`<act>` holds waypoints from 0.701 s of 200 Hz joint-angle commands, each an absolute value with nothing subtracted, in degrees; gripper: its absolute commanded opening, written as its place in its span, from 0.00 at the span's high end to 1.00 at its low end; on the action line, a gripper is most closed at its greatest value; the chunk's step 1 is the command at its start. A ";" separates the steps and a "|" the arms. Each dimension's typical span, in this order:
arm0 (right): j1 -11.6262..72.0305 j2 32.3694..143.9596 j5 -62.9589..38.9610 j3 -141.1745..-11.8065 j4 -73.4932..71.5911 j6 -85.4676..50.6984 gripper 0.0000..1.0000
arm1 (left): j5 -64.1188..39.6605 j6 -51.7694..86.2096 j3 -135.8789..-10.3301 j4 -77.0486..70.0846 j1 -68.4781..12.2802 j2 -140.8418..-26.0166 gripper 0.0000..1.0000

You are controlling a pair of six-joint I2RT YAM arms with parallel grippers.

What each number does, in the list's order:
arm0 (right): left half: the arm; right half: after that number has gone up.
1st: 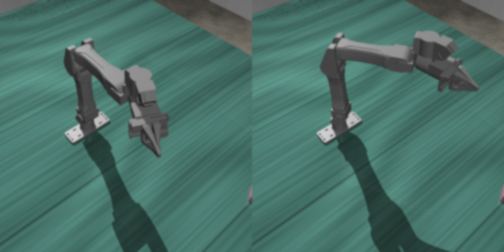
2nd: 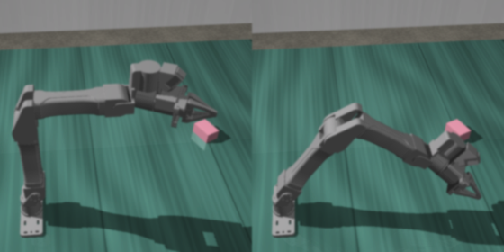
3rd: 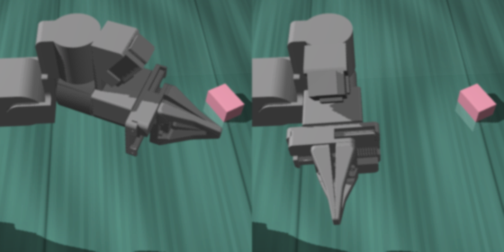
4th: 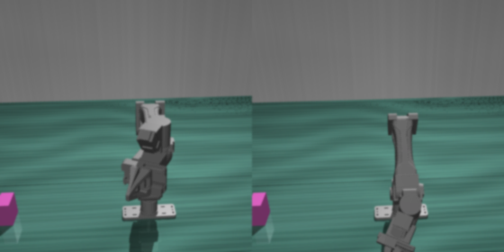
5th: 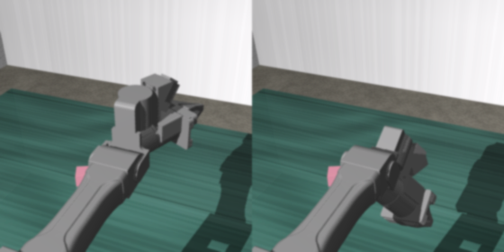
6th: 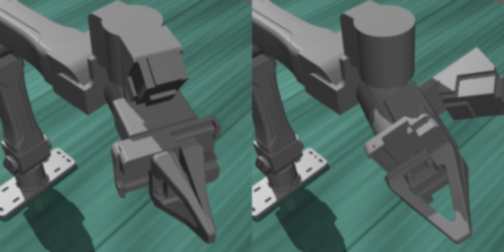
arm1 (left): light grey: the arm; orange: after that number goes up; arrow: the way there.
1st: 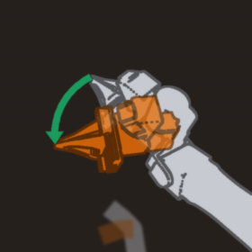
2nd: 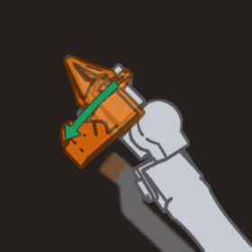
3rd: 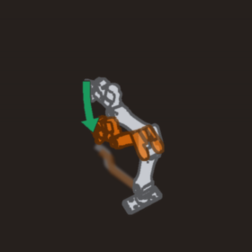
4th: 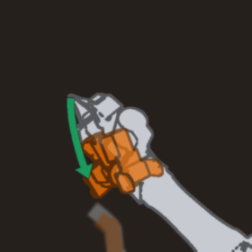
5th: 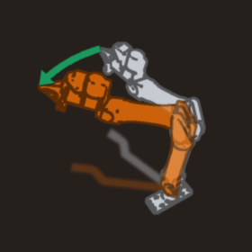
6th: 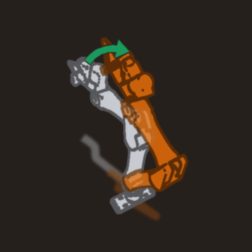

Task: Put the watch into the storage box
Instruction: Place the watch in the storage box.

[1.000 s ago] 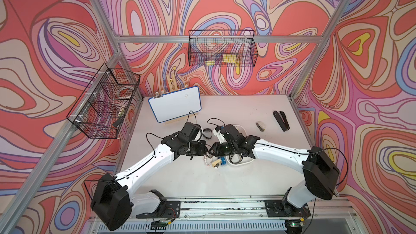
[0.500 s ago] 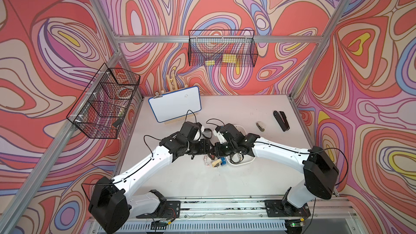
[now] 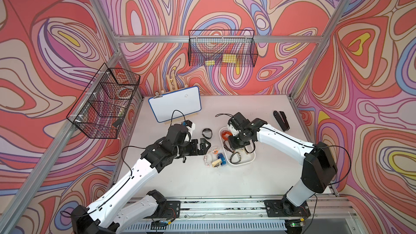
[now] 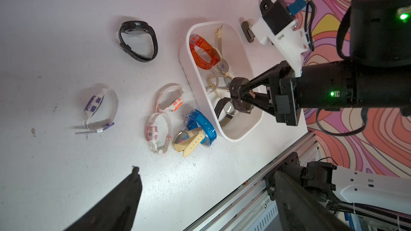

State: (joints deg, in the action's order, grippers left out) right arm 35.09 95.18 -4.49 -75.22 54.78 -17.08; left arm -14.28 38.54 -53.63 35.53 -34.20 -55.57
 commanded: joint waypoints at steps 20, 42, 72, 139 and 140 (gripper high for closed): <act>31.67 97.20 1.91 -76.60 61.76 -9.34 0.99 | -12.46 36.65 -53.02 39.46 -34.10 -53.98 0.01; 31.38 98.87 2.47 -76.69 61.18 -7.86 0.99 | -12.76 36.82 -52.57 39.17 -34.10 -54.03 0.01; 31.20 101.16 4.43 -77.08 60.71 -7.42 0.99 | -12.89 37.00 -52.01 38.77 -34.10 -53.84 0.01; 30.94 106.53 7.93 -76.94 60.40 -7.12 0.99 | -12.48 37.05 -51.07 38.41 -34.08 -53.87 0.01; 30.94 106.52 7.92 -76.88 60.39 -7.12 0.99 | -12.44 37.03 -51.07 38.41 -34.09 -53.87 0.01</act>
